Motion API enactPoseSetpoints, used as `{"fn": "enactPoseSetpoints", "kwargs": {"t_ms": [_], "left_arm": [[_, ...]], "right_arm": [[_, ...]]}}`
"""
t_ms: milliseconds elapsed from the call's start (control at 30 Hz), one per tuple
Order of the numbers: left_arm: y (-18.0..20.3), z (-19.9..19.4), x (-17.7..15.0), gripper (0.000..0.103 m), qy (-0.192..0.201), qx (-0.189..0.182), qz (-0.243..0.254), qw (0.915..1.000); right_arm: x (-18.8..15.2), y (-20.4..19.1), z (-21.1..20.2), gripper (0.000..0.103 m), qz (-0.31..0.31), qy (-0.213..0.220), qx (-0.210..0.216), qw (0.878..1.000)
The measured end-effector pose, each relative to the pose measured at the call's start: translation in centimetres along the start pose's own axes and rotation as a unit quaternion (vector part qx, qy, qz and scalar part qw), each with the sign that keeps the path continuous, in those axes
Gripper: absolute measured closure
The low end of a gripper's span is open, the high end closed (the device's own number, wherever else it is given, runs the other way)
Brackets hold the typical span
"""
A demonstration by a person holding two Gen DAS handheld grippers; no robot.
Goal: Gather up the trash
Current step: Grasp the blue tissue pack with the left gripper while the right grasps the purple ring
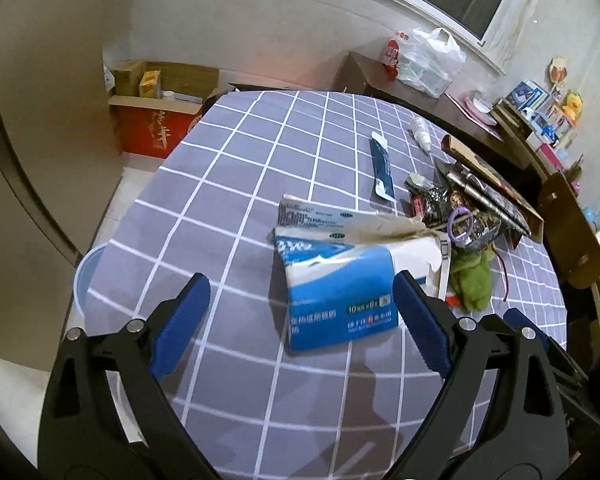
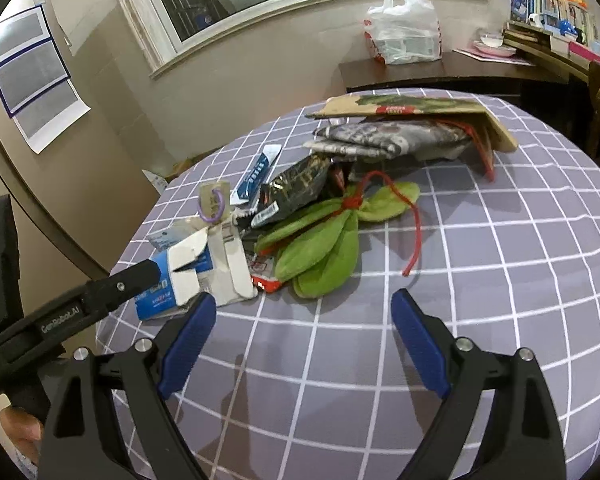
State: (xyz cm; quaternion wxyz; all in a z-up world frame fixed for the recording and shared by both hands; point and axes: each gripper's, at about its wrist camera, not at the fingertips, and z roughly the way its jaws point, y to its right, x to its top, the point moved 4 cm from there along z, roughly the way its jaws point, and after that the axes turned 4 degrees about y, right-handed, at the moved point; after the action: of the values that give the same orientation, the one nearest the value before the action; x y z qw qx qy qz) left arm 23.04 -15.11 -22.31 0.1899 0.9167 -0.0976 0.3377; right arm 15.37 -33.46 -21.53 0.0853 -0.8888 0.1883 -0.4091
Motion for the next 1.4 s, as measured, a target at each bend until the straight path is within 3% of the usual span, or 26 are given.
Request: {"fn": "enactPoseSetpoints", "kwargs": {"t_ms": [467,600,800,1033,1133,1400], "left_arm": [[0.5,0.7,0.1,0.014,0.012,-0.026,0.039,0.9988],[1.5,0.6,-0.2,0.046,0.004,-0.061,0.048,0.997],[1.3,0.5,-0.3,0.047,0.004,-0.077,0.034,0.9965],[0.9,-1.9,-0.7,0.053,0.035,-0.063,0.047,0.9963],[0.9,-3.0,-1.1,0.053,0.047,-0.045,0.075,0.9951],[0.1,-5.4,-1.9,0.053,0.064,-0.025,0.113,0.9912]], "right_arm": [[0.8,0.3,1.3,0.015,0.011,-0.008,-0.005,1.0],[0.8,0.0,1.2,0.015,0.006,-0.003,-0.01,1.0],[0.3,-0.9,1.0,0.015,-0.001,-0.003,-0.011,1.0],[1.0,-1.9,-0.1,0.015,-0.004,0.016,0.001,1.0],[1.3,-2.6,-0.4,0.015,-0.002,0.022,0.015,1.0],[1.1,-5.7,1.5,0.016,0.038,0.002,0.095,0.995]]}}
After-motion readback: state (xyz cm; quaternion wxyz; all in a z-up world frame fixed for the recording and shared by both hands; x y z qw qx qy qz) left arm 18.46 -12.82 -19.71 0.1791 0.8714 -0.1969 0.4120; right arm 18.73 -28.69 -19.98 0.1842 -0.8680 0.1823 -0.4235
